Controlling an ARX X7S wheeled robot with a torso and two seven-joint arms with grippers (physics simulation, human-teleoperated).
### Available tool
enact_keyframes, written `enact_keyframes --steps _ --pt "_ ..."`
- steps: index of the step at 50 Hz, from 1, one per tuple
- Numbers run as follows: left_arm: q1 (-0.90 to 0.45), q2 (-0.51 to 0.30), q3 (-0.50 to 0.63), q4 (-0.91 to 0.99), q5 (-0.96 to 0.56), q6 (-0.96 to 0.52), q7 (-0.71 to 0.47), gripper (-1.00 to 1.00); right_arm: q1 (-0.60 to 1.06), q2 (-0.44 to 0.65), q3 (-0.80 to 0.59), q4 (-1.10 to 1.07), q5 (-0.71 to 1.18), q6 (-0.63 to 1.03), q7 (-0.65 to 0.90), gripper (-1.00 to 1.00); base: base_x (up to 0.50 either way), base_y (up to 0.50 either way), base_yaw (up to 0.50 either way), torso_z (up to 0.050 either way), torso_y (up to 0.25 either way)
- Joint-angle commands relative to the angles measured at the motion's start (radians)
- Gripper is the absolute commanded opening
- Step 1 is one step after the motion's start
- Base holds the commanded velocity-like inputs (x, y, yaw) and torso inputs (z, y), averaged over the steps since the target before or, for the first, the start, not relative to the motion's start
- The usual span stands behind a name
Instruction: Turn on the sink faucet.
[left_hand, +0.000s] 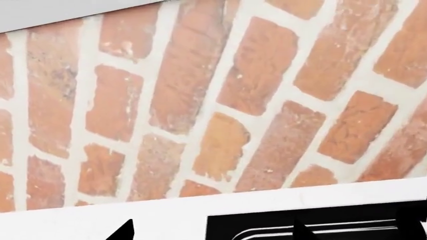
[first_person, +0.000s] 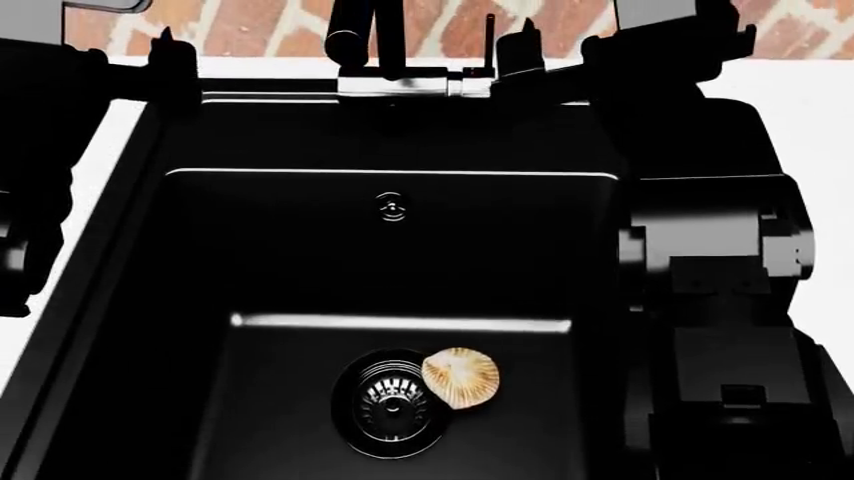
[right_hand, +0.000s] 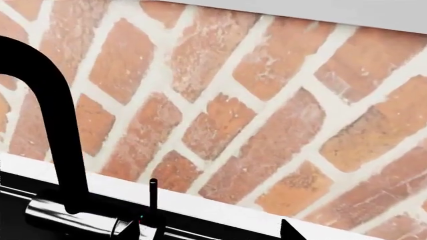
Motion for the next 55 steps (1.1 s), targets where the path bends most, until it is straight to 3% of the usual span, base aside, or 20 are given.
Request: enact_keyframes --steps 1,8,14,19,32,39,55 --pt "0.006 0.001 -0.007 0.0 -0.003 -0.006 0.004 1.0 -0.007 0.006 0.008 -0.001 0.004 -0.003 -0.016 1.0 0.0 0.0 0.0 0.0 0.0" --pt "0.009 -0.001 0.0 0.0 0.007 -0.009 0.002 1.0 -0.022 0.002 -0.001 -0.028 0.005 0.026 -0.061 1.0 0.0 0.0 0.0 0.0 0.0" --pt "0.01 -0.004 -0.011 0.0 -0.002 -0.017 0.011 1.0 -0.137 0.026 0.003 -0.356 0.024 0.261 -0.086 1.0 0.0 0.0 0.0 0.0 0.0" --pt "0.014 0.003 -0.012 0.0 -0.001 -0.015 0.005 1.0 -0.171 0.024 0.0 -0.461 0.04 0.339 -0.112 1.0 0.0 0.0 0.0 0.0 0.0" --pt "0.023 -0.006 -0.016 0.0 -0.001 -0.016 0.019 1.0 -0.117 -0.009 -0.012 -0.298 0.043 0.215 -0.114 1.0 0.0 0.0 0.0 0.0 0.0" --pt "0.016 -0.005 -0.021 0.0 -0.002 -0.015 0.018 1.0 -0.012 -0.044 -0.027 -0.006 0.028 0.032 -0.094 1.0 0.0 0.0 0.0 0.0 0.0" --pt "0.035 -0.006 -0.021 0.0 0.002 -0.008 0.027 1.0 -0.012 -0.059 0.025 0.001 0.025 0.067 -0.035 1.0 0.0 0.0 0.0 0.0 0.0"
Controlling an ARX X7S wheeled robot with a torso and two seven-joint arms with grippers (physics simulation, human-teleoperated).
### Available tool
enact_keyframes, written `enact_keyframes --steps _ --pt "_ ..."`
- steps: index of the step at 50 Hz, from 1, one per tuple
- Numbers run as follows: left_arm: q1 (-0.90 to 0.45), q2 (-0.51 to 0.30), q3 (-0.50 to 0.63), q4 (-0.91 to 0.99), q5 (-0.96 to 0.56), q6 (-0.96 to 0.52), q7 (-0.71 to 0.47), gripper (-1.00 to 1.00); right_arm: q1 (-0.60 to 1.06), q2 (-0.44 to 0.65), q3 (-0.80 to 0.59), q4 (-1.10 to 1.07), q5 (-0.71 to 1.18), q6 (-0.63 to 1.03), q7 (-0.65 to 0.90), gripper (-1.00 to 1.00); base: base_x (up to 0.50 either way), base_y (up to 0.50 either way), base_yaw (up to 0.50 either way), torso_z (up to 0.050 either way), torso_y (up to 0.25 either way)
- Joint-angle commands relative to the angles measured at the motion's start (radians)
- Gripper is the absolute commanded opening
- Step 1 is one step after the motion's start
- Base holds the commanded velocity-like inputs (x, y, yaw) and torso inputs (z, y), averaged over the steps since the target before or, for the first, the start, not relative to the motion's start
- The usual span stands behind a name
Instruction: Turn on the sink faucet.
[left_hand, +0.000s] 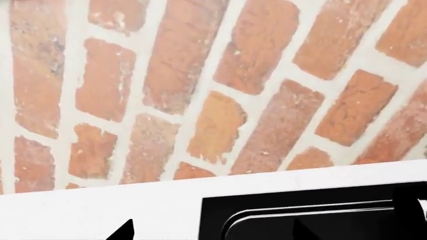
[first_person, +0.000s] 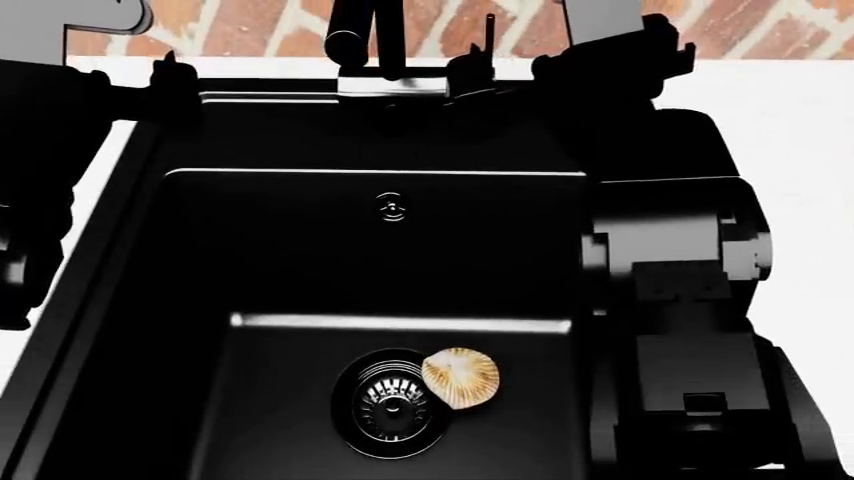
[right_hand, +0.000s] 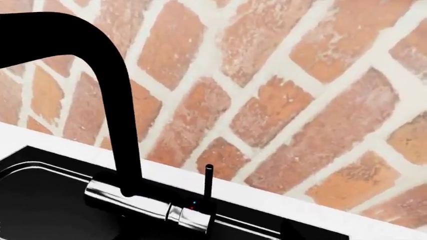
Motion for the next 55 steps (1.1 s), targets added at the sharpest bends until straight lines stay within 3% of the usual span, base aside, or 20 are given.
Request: enact_keyframes --steps 1,35,46,55 --pt "0.006 -0.003 -0.002 0.0 0.001 0.005 0.004 1.0 0.011 -0.017 0.037 0.047 -0.002 -0.013 0.021 1.0 0.0 0.0 0.0 0.0 0.0" --pt "0.017 -0.005 -0.027 0.0 0.006 0.036 0.011 1.0 0.003 -0.025 0.089 0.047 -0.033 -0.006 0.008 1.0 0.0 0.0 0.0 0.0 0.0" --pt "-0.028 0.001 -0.022 0.0 0.008 0.022 0.028 1.0 0.03 -0.031 0.11 0.047 -0.024 -0.071 -0.012 1.0 0.0 0.0 0.0 0.01 -0.236" --pt "-0.061 0.001 -0.025 0.0 0.002 0.022 0.029 1.0 0.067 -0.034 0.121 0.047 -0.026 -0.12 -0.001 1.0 0.0 0.0 0.0 0.004 -0.049"
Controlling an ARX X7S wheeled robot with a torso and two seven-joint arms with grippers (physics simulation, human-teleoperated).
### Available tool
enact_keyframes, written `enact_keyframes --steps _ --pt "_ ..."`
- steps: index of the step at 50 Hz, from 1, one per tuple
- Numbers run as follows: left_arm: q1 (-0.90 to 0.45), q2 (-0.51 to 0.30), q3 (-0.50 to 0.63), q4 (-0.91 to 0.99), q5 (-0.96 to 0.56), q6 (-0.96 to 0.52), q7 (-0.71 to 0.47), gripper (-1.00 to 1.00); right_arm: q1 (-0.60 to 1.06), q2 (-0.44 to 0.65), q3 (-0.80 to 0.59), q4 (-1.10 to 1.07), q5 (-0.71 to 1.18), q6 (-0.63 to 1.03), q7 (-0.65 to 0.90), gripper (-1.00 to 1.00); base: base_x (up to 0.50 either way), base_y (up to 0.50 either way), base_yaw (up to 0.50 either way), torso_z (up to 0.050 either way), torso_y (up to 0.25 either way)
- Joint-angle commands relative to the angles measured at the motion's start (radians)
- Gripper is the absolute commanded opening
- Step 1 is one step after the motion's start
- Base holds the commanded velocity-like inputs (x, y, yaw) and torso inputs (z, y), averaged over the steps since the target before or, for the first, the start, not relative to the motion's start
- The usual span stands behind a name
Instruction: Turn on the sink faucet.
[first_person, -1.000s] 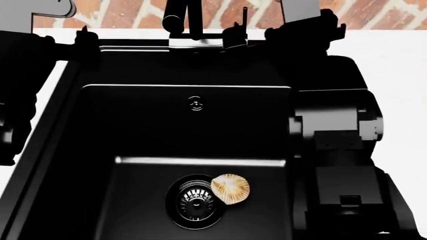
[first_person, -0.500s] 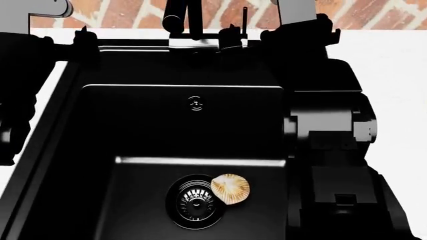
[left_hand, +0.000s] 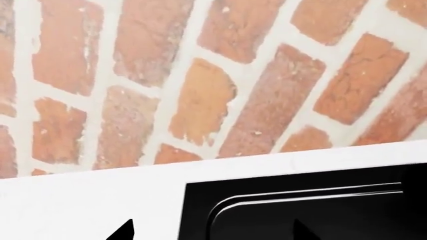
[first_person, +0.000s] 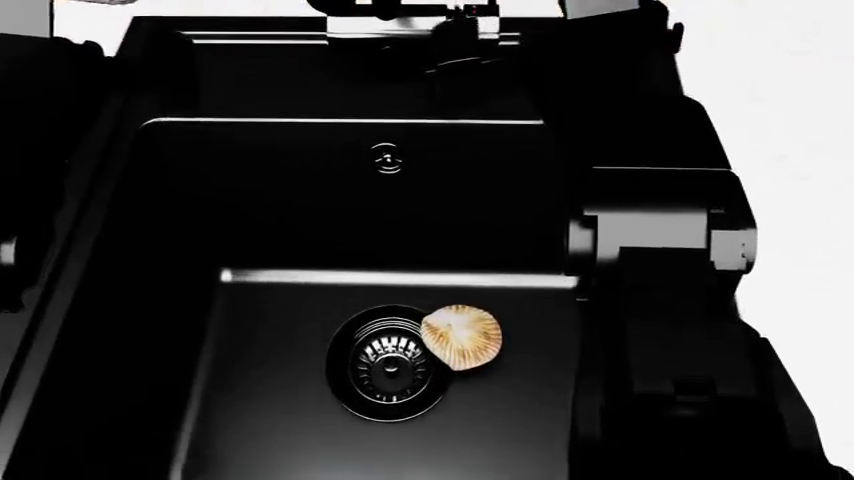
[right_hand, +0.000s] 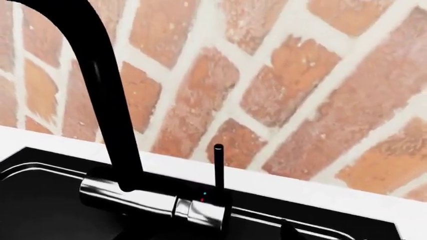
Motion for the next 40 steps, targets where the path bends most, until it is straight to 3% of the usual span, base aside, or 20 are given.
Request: enact_keyframes --steps 1,28,40 --pt "-0.024 0.002 -0.001 0.001 -0.002 -0.005 -0.003 1.0 0.042 -0.004 0.017 -0.001 0.003 -0.056 0.001 1.0 0.0 0.0 0.0 0.0 0.0" --pt "-0.004 -0.009 -0.013 0.001 -0.01 -0.007 0.007 1.0 0.028 -0.027 0.044 0.0 0.0 0.025 0.031 1.0 0.0 0.0 0.0 0.0 0.0" --pt "0.006 -0.007 -0.043 0.001 -0.032 -0.006 0.028 1.0 0.033 -0.037 0.088 0.0 0.023 0.02 0.112 1.0 0.0 0.0 0.0 0.0 0.0"
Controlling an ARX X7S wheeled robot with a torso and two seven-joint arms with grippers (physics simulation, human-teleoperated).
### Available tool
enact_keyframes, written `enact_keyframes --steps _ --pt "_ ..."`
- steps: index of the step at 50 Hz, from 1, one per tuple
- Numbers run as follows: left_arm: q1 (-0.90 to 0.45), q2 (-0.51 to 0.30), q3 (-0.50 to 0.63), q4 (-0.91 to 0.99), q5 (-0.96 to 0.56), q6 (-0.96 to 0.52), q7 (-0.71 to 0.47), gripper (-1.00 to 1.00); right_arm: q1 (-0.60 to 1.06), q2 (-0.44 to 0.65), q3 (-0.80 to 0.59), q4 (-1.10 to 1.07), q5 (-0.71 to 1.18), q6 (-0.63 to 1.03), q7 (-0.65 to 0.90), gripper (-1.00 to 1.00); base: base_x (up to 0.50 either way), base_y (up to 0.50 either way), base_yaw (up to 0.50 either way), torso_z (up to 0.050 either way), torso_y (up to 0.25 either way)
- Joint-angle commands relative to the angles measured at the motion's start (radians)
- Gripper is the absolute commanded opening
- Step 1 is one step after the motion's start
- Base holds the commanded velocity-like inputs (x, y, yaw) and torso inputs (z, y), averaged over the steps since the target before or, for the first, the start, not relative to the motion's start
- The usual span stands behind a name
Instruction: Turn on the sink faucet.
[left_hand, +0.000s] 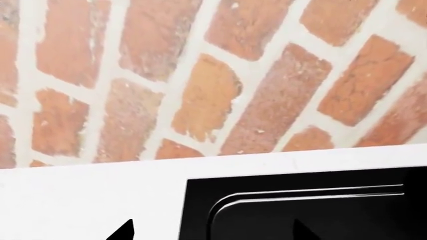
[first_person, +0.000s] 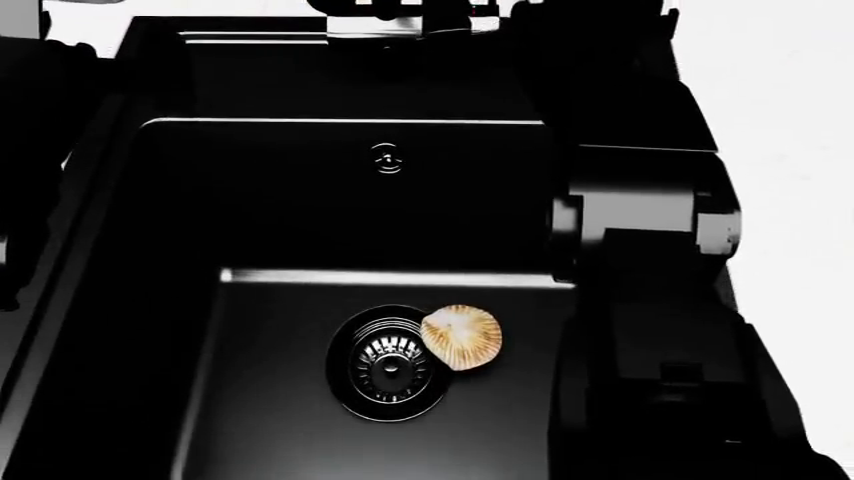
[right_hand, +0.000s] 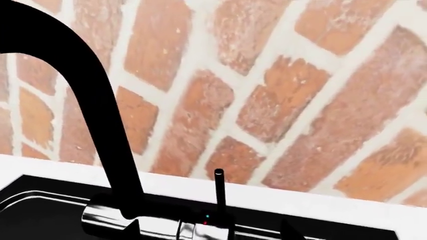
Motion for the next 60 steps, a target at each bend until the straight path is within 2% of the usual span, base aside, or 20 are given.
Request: enact_keyframes --steps 1,7,22,60 --pt "0.005 -0.002 -0.015 0.0 -0.007 0.003 0.012 1.0 0.007 -0.01 0.037 0.0 0.022 0.005 0.053 1.0 0.0 0.0 0.0 0.0 0.0" --pt "0.007 -0.012 -0.022 0.0 -0.004 -0.009 0.003 1.0 0.007 -0.011 -0.029 0.0 0.06 0.012 0.04 1.0 0.0 0.0 0.0 0.0 0.0" --pt "0.001 -0.011 -0.022 0.0 0.009 -0.022 0.004 1.0 0.0 0.003 0.052 0.0 0.019 0.034 0.049 1.0 0.0 0.0 0.0 0.0 0.0" --pt "0.013 -0.005 -0.033 0.0 0.01 -0.013 0.011 1.0 -0.017 -0.005 0.036 0.0 -0.001 0.013 0.025 1.0 0.08 0.0 0.0 0.0 0.0"
